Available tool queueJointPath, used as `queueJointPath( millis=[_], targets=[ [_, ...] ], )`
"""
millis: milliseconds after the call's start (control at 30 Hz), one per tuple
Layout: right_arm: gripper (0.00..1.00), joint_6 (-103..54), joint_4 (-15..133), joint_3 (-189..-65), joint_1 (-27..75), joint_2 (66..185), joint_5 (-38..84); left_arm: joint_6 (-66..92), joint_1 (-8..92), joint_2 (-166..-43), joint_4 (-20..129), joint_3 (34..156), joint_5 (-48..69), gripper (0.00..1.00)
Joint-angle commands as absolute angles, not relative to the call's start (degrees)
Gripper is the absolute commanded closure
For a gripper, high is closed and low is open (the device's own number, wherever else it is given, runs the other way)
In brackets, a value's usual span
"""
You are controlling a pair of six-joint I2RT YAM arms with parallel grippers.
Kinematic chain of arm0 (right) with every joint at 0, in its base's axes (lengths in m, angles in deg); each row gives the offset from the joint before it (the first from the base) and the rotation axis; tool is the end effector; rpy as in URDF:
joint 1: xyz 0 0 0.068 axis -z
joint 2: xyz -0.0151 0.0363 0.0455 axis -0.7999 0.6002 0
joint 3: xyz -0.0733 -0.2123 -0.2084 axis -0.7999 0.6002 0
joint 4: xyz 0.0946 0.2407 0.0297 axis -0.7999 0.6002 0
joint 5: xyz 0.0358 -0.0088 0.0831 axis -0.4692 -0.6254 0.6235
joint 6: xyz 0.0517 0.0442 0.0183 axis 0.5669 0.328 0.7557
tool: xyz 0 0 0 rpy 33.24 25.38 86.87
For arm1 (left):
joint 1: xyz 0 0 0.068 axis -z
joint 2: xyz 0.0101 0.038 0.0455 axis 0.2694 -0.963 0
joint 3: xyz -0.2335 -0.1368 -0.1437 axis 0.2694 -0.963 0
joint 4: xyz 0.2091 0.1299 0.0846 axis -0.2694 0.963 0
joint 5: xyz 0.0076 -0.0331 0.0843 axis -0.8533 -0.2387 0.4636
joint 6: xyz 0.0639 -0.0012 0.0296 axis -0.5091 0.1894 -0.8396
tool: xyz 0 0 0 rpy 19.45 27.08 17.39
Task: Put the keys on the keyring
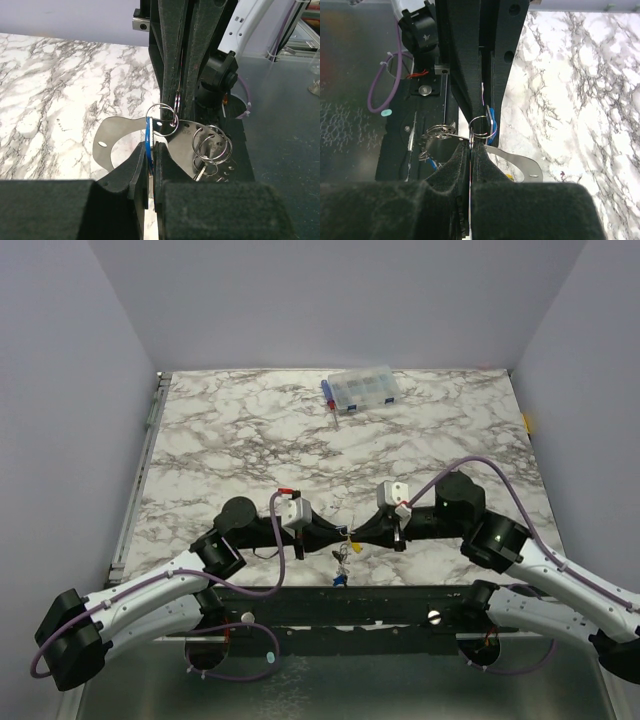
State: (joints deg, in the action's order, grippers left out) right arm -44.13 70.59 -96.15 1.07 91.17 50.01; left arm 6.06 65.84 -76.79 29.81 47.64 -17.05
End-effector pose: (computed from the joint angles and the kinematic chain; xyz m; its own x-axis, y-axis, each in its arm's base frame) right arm 0.0841 0.1617 0.3531 0.0727 -0.2023 -0.9766 -0.9968 0.0184 -0.0780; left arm 0.0947 -0.1664 0.3014 -0.0385 -0.0513 -0.9979 0.9968 0.0685 -0.0420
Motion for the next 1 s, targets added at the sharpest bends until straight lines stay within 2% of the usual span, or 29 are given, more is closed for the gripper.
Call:
queueJointPath(
  millis=[0, 67, 100, 167, 233, 267, 567, 967],
  targets=[
    [0.96, -43.39, 71.15, -97.63, 0.82, 90.89, 49.65, 4.35, 65.51, -76.43, 31.68, 49.82, -14.19, 1.00],
    [0.92, -43.42, 70.96, -97.25, 0.82, 90.38, 49.26, 4.02, 65.46, -76.25, 32.61, 50.10, -13.58, 1.00],
    [0.83, -43.46, 70.95, -97.15, 0.82, 90.03, 48.87, 3.65, 65.41, -76.15, 33.29, 50.31, -13.35, 1.00],
    [0.55, -43.12, 70.85, -97.06, 0.82, 89.11, 47.05, 2.43, 65.47, -75.82, 35.41, 50.76, -12.48, 1.00],
    [0.05, -42.12, 70.00, -96.89, 0.82, 87.70, 44.07, -0.32, 65.53, -75.41, 38.58, 51.56, -11.24, 1.00],
    [0.01, -41.88, 69.80, -96.66, 0.82, 86.86, 43.00, -1.95, 65.49, -75.30, 40.70, 52.02, -10.14, 1.00],
    [0.00, -41.23, 70.03, -94.71, 0.82, 81.46, 38.52, -8.86, 65.63, -77.28, 53.46, 58.46, -3.05, 1.00],
    [0.00, -31.50, 66.84, -89.08, 0.82, 72.72, 28.87, -6.01, 66.47, -87.95, 69.87, 78.38, 8.57, 1.00]
  ],
)
